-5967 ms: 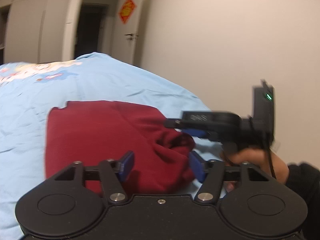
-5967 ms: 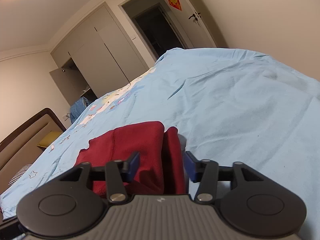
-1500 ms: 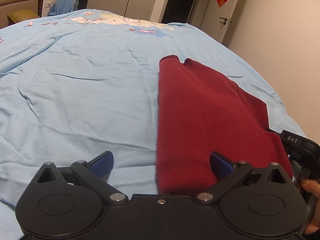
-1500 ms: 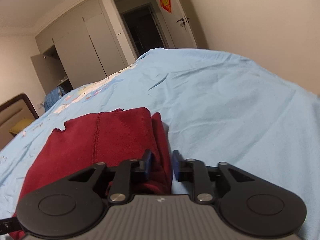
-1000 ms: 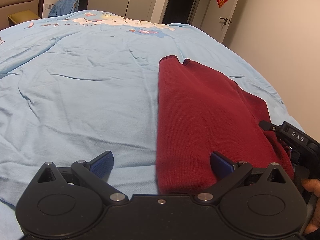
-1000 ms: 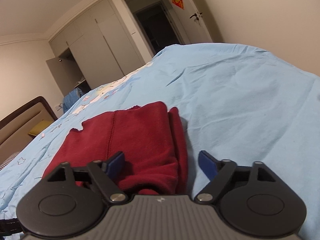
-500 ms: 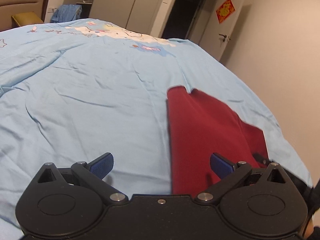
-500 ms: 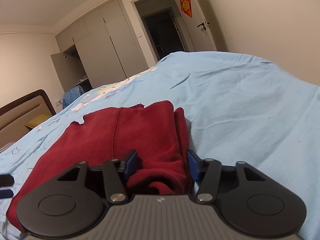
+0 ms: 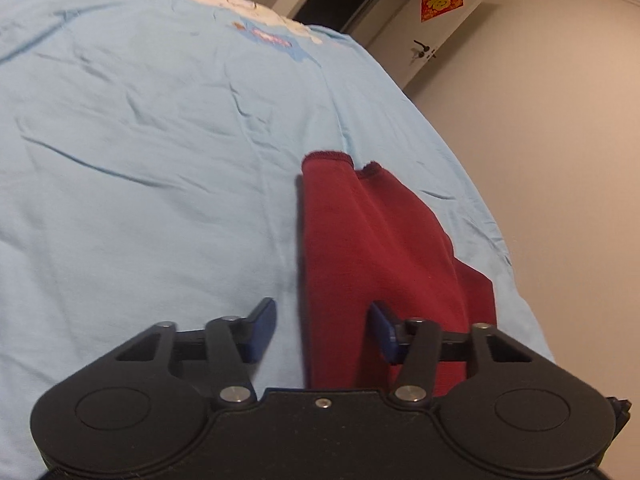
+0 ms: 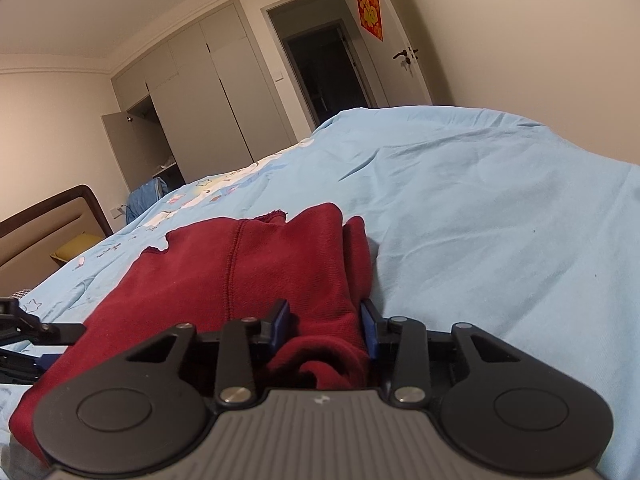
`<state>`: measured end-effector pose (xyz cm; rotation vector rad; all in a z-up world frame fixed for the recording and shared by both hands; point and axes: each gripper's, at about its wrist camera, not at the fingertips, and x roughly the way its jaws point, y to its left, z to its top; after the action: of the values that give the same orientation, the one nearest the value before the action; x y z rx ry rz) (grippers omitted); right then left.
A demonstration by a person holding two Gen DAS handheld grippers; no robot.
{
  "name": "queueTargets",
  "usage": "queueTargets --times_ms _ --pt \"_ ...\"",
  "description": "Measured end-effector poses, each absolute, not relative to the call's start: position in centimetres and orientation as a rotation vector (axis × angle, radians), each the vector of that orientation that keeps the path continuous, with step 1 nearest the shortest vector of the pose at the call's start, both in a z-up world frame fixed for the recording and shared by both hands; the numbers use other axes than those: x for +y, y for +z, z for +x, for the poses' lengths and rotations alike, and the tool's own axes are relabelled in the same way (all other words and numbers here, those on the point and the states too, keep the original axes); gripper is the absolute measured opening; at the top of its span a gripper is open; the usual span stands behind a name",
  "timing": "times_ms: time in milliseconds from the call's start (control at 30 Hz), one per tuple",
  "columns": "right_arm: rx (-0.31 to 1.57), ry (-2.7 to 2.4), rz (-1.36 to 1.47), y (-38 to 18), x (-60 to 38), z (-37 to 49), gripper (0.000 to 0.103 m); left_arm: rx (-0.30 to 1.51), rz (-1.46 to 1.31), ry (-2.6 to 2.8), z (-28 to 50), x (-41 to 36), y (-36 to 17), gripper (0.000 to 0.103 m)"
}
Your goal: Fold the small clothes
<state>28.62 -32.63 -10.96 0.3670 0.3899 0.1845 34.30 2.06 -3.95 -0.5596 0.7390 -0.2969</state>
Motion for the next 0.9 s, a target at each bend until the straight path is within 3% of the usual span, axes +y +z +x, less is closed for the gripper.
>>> queueTargets --times_ms 300,433,567,900 --pt "0.388 0.179 0.357 -10.9 -32.5 28.5 0.039 0.762 -0.465 -0.274 34.9 -0.5 -3.5 0.031" --pt "0.369 0.163 0.316 -10.7 -32.0 28.0 0.030 0.728 -0.273 -0.240 34.0 -2.6 -1.7 0.026" --pt "0.353 0.151 0.257 -9.7 -31.1 27.3 0.018 0.678 -0.155 -0.231 33.0 -3.8 -0.4 0.024" --pt "0.264 0.210 0.171 -4.9 -28.6 26.0 0.016 0.568 -0.021 -0.278 31.1 -3.9 3.3 0.022"
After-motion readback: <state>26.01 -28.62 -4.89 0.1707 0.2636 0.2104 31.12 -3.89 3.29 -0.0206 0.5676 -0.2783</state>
